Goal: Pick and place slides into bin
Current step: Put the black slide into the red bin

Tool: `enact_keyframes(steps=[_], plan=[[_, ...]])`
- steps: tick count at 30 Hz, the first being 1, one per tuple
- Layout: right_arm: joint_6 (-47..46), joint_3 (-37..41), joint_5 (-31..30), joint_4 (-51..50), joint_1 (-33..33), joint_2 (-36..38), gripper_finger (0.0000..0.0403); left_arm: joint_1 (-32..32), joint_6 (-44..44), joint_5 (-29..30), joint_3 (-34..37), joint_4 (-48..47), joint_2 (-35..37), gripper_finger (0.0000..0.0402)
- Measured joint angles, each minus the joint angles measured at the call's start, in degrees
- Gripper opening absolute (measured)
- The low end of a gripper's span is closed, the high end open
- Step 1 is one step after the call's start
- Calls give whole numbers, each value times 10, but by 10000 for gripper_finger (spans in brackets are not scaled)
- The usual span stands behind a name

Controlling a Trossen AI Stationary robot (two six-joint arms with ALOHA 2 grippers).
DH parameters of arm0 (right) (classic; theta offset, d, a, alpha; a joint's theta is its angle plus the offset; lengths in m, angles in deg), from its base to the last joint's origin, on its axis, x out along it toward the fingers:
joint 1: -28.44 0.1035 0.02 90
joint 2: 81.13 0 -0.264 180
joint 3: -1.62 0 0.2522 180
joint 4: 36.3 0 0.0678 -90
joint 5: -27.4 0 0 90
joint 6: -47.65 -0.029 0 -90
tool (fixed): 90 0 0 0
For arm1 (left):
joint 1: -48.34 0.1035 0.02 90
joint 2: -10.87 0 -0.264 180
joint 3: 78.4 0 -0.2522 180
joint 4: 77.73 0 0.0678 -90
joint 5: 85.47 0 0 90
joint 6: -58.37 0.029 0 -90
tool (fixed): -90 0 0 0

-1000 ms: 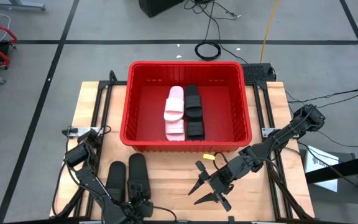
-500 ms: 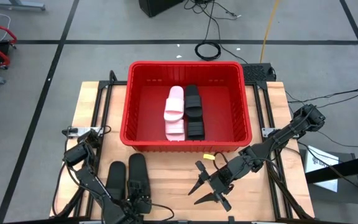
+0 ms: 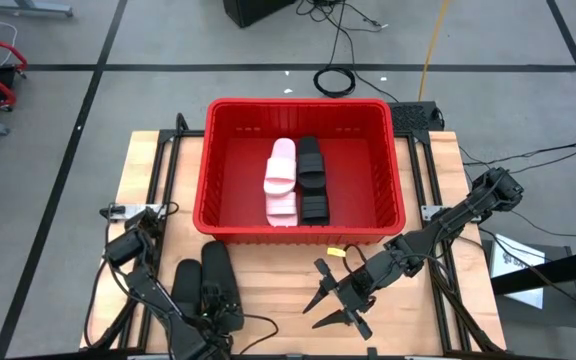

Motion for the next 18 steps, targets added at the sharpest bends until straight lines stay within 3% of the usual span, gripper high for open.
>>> enact_keyframes(steps=[11, 18], plan=[[0, 0, 0, 0, 0, 0, 153, 10, -9, 0, 1, -19, -1, 226], [0, 0, 0, 0, 0, 0, 153, 10, -9, -4, 0, -13, -1, 146]])
